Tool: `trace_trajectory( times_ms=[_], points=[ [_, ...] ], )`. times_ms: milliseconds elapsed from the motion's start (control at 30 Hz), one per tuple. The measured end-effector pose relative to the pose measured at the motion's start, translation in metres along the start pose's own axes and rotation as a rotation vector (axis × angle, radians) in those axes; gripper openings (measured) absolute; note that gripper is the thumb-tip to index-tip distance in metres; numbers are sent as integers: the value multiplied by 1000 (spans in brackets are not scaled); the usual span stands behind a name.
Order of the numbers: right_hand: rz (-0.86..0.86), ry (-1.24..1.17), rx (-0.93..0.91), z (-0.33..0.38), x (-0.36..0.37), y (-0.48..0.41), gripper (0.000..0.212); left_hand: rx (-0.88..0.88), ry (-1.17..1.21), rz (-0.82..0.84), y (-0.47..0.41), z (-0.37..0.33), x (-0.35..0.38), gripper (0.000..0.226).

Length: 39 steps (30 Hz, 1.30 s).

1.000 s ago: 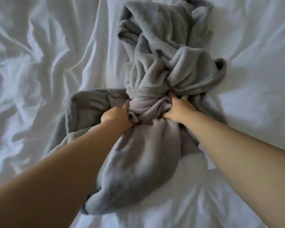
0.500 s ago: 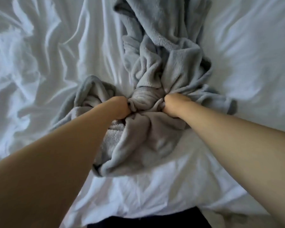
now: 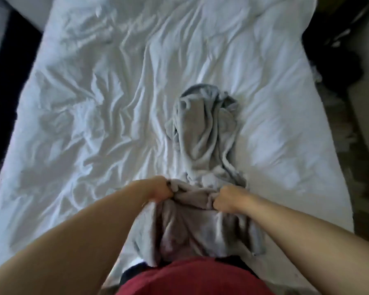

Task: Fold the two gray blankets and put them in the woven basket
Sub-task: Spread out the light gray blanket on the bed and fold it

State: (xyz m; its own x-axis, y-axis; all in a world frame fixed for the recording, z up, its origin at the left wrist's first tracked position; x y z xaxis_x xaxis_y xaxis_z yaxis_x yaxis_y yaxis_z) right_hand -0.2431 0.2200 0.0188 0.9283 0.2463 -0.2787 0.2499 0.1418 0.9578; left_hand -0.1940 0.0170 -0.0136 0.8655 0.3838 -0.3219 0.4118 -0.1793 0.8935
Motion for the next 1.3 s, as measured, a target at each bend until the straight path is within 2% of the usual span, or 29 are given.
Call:
trace_trajectory(
  times_ms=[33,133,200,233,267,333,433,567,633,800,933,1033,1133,1300],
  points=[
    [-249,-85,-2,-2,-60,31,41,16,50,-227,25,-15,-64,37],
    [-1086,-319,-86,0,-284,200,27,193,206,-1064,176,-77,-282,19],
    [-1575,-458,-259,-1,-383,353,30,397,257,-1456,317,-125,-379,37],
    [-1745,-473,-314,-2,-410,421,35,443,248,-1571,379,-145,-410,48],
    [-1850,-441,-327,-4,-425,475,39,420,234,-1645,429,-159,-432,50],
    [-1956,-342,-309,-11,-436,547,42,333,272,-1742,500,-167,-450,34],
    [-2058,-241,-287,-21,-430,585,29,399,342,-1875,548,-160,-443,20],
    [-2122,-255,-274,-41,-414,584,23,521,450,-1894,561,-141,-430,20],
    [-2125,-256,-258,-50,-405,577,23,536,470,-1887,556,-136,-425,27],
    [-2035,-194,-237,-57,-384,555,33,540,424,-1903,538,-137,-409,36],
    [-1833,-131,-154,-57,-367,510,33,510,411,-1839,509,-142,-394,35],
    [-1729,-177,-175,-65,-348,460,36,508,397,-1735,461,-141,-378,34],
    [-1567,-194,-152,-73,-320,395,31,430,406,-1557,389,-131,-357,31],
    [-1124,-177,-118,-82,-244,262,32,324,487,-1223,248,-105,-287,29]
  ],
)
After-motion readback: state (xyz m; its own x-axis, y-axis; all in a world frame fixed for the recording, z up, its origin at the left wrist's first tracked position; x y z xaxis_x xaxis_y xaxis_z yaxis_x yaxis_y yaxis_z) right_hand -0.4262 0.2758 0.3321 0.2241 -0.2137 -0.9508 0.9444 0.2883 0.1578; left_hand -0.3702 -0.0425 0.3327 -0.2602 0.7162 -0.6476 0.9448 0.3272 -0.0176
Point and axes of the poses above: each hand's wrist, its own y-axis away from the middle knuckle, its own x-axis out of the palm, z = x × y, the point moved 4 cm from there along -y, towards the middle knuckle, and after that the axes turned 8 degrees about z, right-handed, at the moved point
